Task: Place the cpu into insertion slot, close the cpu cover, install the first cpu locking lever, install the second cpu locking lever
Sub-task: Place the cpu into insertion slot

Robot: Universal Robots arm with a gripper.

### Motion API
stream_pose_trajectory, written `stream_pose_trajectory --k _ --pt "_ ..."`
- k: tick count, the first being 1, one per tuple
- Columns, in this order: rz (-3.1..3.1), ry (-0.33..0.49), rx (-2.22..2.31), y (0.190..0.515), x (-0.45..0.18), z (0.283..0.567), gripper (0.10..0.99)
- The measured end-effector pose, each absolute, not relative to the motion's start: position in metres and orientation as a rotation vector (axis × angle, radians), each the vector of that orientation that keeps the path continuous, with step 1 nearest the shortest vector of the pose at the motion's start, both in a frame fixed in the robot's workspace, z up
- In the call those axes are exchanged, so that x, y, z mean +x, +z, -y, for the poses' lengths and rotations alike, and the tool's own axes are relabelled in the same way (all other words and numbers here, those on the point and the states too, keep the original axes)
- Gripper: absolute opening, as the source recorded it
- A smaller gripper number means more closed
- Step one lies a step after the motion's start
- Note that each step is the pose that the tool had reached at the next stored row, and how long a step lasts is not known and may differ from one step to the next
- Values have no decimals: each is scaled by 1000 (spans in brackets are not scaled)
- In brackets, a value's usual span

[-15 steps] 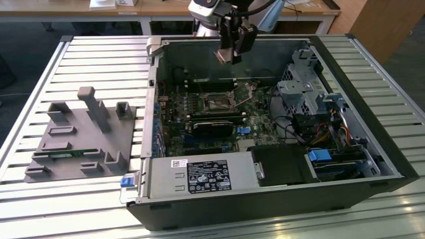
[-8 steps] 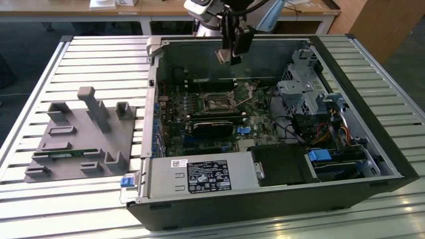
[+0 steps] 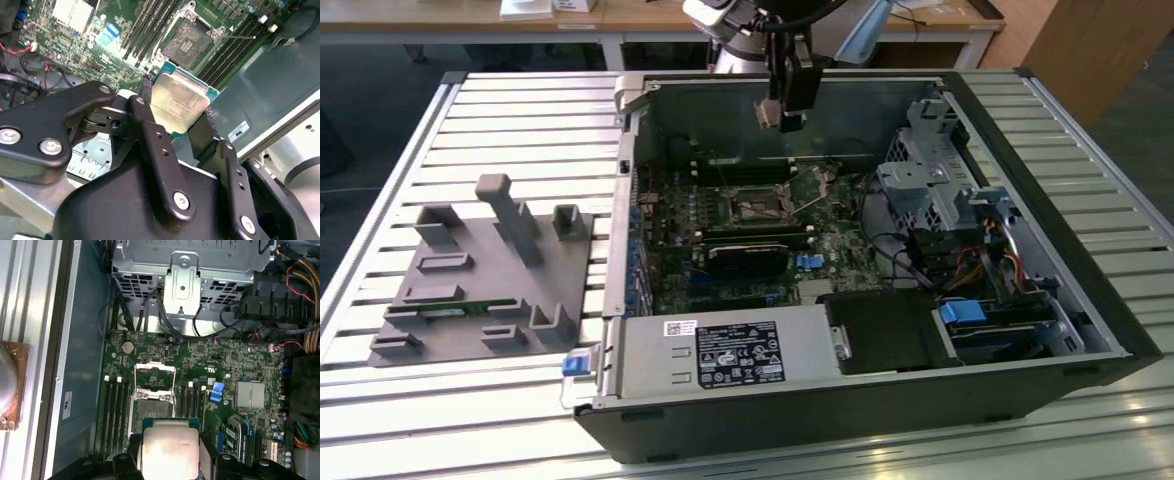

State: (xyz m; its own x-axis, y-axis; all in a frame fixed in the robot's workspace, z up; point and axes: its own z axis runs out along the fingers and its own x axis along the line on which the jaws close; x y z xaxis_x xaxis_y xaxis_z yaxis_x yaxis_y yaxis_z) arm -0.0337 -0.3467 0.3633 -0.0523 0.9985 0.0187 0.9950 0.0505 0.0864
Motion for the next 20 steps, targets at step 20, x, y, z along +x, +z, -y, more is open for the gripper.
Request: stream_pose_trajectory --k 20 --pt "-2235 117 2138 354 -34 347 541"
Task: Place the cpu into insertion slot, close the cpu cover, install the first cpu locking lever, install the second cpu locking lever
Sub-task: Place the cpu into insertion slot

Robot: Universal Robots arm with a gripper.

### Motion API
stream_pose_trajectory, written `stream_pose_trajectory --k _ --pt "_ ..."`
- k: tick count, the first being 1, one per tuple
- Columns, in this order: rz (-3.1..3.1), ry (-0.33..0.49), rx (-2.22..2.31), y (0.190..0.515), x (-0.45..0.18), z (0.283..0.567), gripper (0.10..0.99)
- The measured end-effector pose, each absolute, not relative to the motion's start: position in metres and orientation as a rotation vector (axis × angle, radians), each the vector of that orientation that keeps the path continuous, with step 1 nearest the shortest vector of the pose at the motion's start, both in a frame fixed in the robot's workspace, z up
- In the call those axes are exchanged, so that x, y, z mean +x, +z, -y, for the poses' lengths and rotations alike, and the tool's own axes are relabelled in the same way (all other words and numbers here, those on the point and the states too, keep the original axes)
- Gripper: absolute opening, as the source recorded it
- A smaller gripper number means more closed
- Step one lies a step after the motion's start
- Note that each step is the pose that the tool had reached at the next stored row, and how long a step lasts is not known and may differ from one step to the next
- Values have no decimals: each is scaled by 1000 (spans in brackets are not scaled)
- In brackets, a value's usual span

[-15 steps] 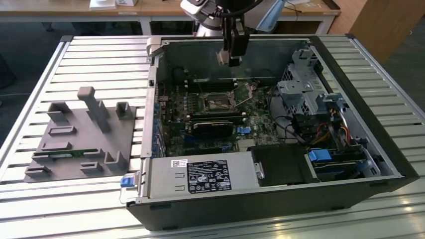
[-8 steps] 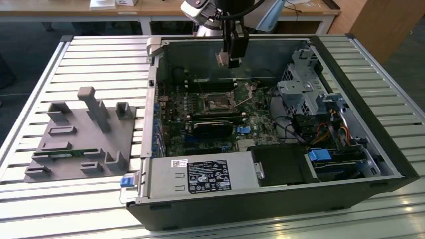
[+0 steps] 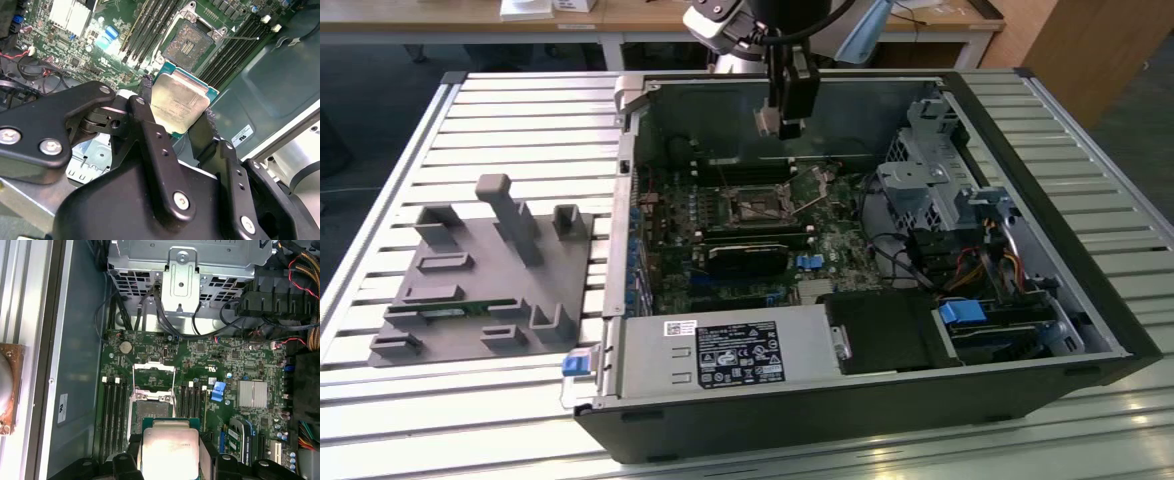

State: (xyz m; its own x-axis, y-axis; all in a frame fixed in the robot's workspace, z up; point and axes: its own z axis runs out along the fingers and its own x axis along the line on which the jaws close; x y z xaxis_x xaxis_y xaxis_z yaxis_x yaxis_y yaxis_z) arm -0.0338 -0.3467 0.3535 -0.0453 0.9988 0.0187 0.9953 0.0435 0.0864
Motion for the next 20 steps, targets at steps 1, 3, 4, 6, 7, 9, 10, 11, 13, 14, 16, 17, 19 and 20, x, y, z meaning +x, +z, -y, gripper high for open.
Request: stream_pose_trajectory --k 1,3,4,6,7,9,10,11,13,14,16,17,19,20 --pt "-2235 117 2138 353 -34 347 541" --pt "-2235 116 2138 353 -34 347 541" --pt "-2235 116 2138 353 -34 347 541" --pt "-2235 116 2138 352 -34 347 541" --pt "-2235 116 2138 352 -34 347 541" --pt "-2235 115 2137 352 -34 347 541" --pt "-2235 115 2137 351 -34 347 541" --pt "-2235 115 2137 351 -34 347 541" --pt "-2235 115 2137 350 -34 347 541" --pt "-2235 115 2137 350 -34 347 541" --pt "-2235 115 2137 349 -34 347 541" --pt "-2235 115 2137 349 -34 347 541" --pt "-2235 115 2137 348 -34 347 541" --pt "-2235 115 2137 348 -34 347 541"
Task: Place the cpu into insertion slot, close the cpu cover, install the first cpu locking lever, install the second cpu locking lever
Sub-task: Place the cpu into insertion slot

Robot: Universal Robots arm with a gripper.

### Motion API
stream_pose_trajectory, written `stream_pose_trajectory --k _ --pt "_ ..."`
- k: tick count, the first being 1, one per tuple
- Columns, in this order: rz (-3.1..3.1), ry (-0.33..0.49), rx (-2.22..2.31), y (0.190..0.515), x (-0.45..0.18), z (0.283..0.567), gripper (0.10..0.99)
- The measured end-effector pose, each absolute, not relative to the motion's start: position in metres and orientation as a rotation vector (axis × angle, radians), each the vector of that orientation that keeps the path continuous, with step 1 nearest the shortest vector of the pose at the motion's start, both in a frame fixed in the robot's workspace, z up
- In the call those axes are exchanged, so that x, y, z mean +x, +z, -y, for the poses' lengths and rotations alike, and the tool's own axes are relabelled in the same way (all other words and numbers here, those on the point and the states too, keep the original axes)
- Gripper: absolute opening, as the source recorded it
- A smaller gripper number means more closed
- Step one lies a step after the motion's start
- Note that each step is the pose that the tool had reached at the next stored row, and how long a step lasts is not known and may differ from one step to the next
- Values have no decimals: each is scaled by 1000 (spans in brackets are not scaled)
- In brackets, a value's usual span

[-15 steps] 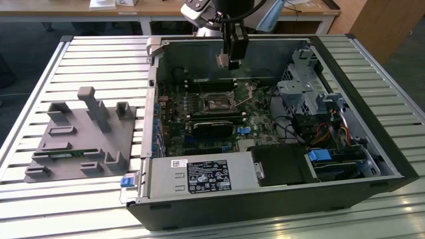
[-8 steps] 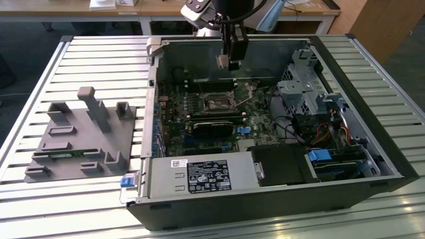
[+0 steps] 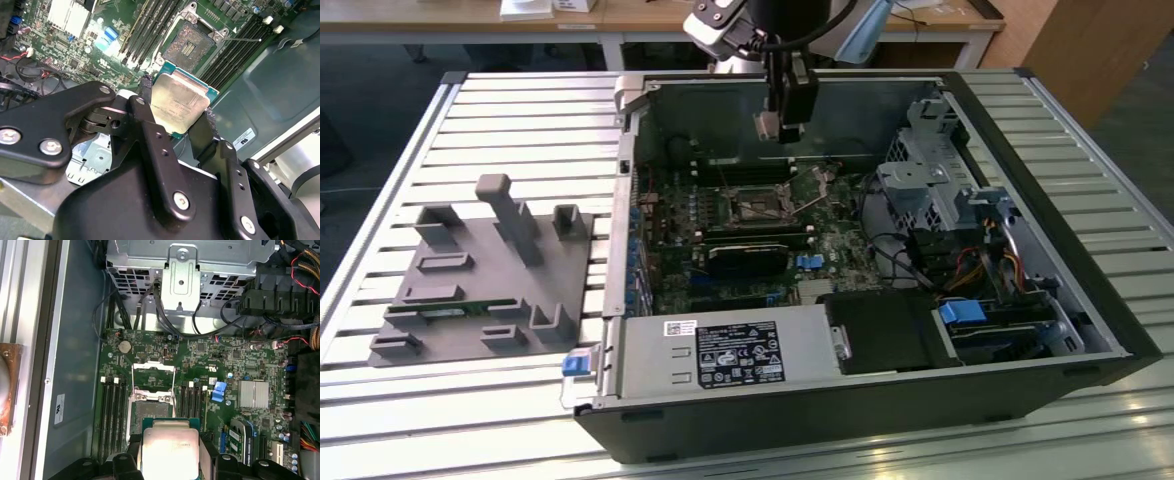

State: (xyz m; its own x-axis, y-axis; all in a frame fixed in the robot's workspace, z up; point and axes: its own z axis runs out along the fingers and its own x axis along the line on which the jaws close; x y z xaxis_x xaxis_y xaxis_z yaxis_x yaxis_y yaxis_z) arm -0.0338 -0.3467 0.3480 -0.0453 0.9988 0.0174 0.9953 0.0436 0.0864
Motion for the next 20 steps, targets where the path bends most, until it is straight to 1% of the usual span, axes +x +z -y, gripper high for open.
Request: stream_pose_trajectory --k 20 --pt "-2235 115 2137 342 -34 347 541"
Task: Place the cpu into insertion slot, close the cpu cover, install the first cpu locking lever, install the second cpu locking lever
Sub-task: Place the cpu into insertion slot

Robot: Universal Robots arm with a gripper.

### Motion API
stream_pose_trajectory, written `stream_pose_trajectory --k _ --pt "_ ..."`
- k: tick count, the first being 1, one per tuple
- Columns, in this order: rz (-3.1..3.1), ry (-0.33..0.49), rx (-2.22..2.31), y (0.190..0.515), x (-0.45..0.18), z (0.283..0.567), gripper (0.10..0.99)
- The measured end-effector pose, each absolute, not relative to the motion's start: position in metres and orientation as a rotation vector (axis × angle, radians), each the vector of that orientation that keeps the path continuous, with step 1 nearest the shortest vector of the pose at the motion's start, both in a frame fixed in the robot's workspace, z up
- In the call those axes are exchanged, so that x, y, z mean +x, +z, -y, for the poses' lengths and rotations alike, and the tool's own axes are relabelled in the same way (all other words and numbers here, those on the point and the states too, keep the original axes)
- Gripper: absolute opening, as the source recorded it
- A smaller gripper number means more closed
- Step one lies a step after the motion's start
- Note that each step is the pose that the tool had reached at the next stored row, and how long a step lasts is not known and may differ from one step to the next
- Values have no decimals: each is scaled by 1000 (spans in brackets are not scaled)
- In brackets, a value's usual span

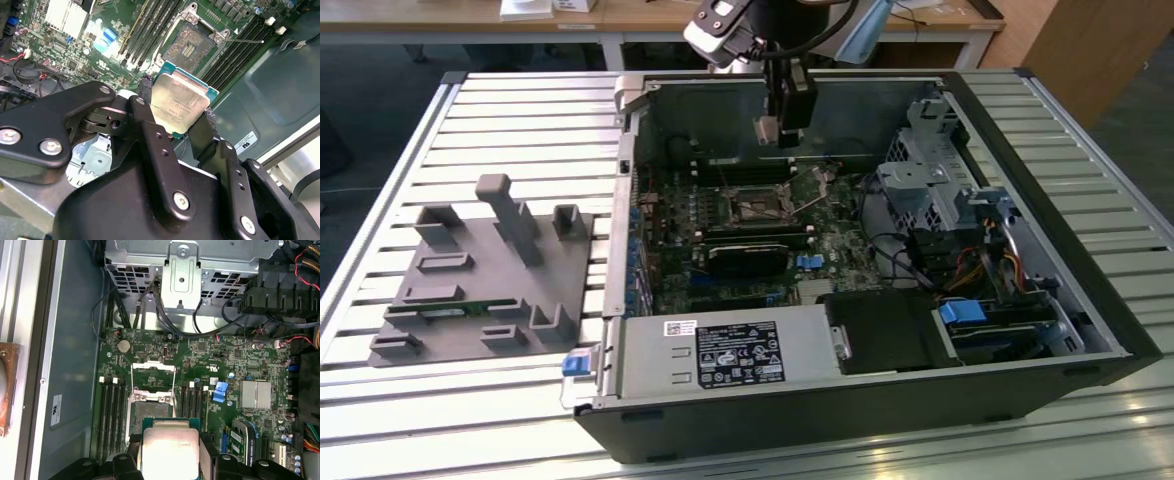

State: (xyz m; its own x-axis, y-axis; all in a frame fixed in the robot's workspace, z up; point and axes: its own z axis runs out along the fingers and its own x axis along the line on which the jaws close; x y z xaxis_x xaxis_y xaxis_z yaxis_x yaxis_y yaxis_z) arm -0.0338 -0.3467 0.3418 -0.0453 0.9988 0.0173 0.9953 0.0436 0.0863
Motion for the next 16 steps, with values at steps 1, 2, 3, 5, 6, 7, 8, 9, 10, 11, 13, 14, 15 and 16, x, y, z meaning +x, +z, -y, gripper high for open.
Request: stream_pose_trajectory --k 1,2,3,5,6,7,8,9,10,11,13,14,15,16 --pt "-2235 115 2137 342 -34 347 541" --pt "-2235 115 2137 341 -34 347 541" --pt "-2235 115 2137 341 -34 347 541" --pt "-2235 115 2137 341 -34 347 541" --pt "-2235 115 2137 341 -34 347 541" --pt "-2235 115 2137 340 -34 347 541" --pt "-2235 115 2137 340 -34 347 541" --pt "-2235 115 2137 340 -34 347 541" --pt "-2235 115 2137 340 -34 347 541" --pt "-2235 115 2137 340 -34 347 541" --pt "-2235 115 2137 339 -34 347 541" --pt "-2235 115 2137 339 -34 347 541" --pt "-2235 115 2137 339 -34 347 541" --pt "-2235 115 2137 339 -34 347 541"
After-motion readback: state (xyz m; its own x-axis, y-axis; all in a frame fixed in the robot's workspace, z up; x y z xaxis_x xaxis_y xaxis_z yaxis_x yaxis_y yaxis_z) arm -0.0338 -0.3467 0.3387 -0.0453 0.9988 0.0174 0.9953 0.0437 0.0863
